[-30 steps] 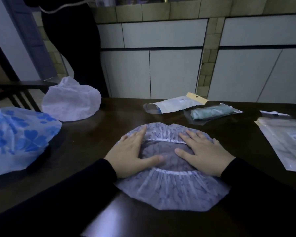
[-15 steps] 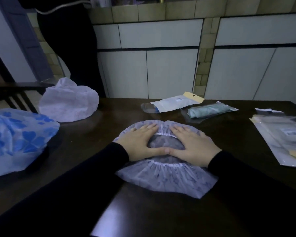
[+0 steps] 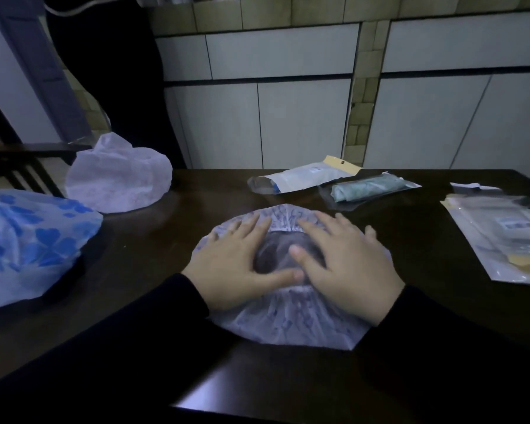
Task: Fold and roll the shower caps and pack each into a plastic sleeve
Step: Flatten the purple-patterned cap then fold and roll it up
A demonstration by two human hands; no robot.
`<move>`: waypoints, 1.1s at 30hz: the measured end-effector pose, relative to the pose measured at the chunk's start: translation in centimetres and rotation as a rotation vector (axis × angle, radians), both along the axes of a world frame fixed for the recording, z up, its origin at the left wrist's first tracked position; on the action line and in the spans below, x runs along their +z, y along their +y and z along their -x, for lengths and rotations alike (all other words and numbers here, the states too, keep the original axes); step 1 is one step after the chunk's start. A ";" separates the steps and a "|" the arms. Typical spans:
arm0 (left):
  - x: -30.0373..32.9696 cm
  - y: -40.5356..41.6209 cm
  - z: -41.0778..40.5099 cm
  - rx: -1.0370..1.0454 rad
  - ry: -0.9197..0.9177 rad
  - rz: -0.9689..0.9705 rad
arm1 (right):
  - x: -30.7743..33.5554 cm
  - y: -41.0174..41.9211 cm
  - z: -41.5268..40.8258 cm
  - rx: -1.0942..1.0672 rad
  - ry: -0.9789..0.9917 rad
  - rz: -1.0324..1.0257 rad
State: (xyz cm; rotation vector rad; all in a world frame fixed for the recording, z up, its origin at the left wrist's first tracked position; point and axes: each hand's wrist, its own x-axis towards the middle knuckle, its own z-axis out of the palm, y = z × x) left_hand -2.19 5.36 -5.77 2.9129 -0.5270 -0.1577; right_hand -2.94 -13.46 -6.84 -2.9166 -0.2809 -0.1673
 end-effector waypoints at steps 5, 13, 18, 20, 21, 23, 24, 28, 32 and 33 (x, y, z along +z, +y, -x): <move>-2.9 1.8 -0.5 -0.050 0.042 -0.060 | -2.3 -1.1 0.2 -0.029 0.283 0.128; -2.0 3.4 -0.9 -0.206 0.049 0.144 | -1.3 -3.2 1.0 0.108 0.139 -0.167; -1.7 6.1 -0.6 -0.440 -0.194 0.404 | 0.1 -6.7 1.6 0.405 0.018 -0.282; -1.6 6.8 -0.6 -0.443 -0.198 0.419 | 0.0 -8.1 1.5 0.454 0.041 -0.272; -1.5 7.1 -0.7 -0.430 -0.160 0.433 | -0.1 -8.7 1.3 0.464 0.065 -0.271; -1.6 7.8 -0.8 -0.404 -0.044 0.447 | -0.3 -9.3 1.0 0.464 0.127 -0.288; -1.8 8.0 -0.8 -0.395 0.009 0.450 | -0.4 -9.5 0.9 0.456 0.159 -0.296; -2.0 8.1 -0.6 -0.371 0.095 0.418 | -0.5 -9.7 0.5 0.418 0.216 -0.290; -1.7 8.2 -0.7 -0.328 0.133 0.429 | -0.6 -9.8 0.6 0.391 0.163 -0.413; -1.7 8.3 -0.7 -0.314 0.132 0.461 | -0.7 -9.8 0.6 0.364 0.146 -0.476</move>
